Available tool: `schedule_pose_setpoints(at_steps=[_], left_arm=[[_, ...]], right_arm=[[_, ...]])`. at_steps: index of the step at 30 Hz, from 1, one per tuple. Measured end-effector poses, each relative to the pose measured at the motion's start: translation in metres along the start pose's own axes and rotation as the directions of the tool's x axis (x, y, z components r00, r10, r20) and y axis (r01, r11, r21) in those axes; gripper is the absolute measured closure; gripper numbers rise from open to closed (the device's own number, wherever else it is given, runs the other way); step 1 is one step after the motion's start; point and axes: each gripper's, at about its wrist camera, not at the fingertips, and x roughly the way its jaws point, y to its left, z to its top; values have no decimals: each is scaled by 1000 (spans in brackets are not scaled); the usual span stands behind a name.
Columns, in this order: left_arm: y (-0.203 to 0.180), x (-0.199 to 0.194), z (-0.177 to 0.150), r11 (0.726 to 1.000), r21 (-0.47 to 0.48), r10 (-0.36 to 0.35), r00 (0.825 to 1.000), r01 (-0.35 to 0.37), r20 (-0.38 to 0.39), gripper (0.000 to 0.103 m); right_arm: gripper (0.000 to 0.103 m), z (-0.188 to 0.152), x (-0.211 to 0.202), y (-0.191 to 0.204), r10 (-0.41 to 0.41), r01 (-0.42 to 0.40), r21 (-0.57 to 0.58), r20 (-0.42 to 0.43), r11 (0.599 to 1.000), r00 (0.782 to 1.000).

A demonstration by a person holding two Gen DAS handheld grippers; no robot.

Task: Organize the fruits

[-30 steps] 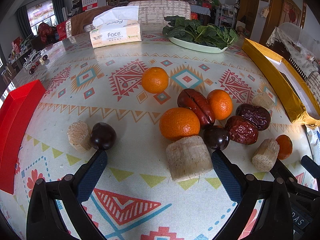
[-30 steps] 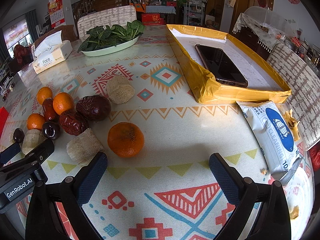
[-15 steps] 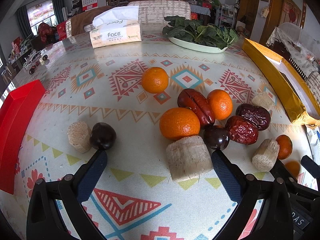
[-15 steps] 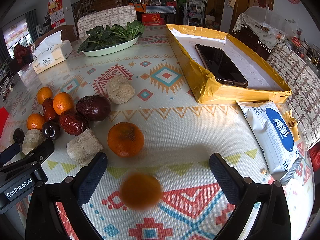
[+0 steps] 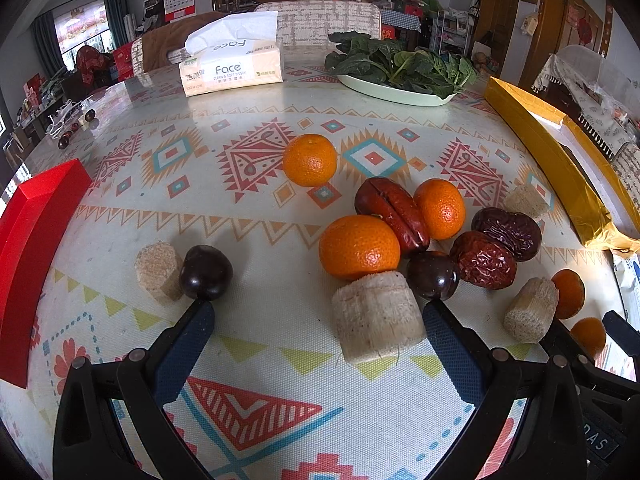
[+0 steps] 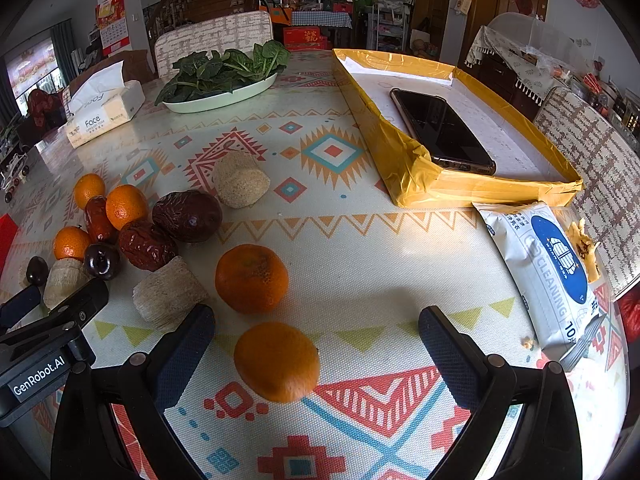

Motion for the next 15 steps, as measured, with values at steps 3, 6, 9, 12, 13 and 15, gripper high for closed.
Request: schedule_pose_setpoints(at_steps=[3,6,9,12,13,15], left_arm=[[0,0,0,1000,0,0,1000,0,0,0],[0,0,0,1000,0,0,1000,0,0,0],[0,0,0,1000,0,0,1000,0,0,0],[0,-2,-1,999,25,-20,1000,20,-13,0],[1,-4,-3,999,33,-22,1000,23,-17,0],[3,-6,-5,999,40,-29,999,30,-25,0]], right_arm=[[0,0,0,0,0,0,0,0,1000,1000],[0,0,1,-1,7,-7,2,-6,1000,1000],[0,1,1,1,16,-17,-13,-55,1000,998],[0,0,-2,3,18,-19,-10,-70,1000,997],[0,0,-1,2,15,-16,-3,-67,1000,998],[0,0,-1,2,17,-18,-6,-74,1000,997]])
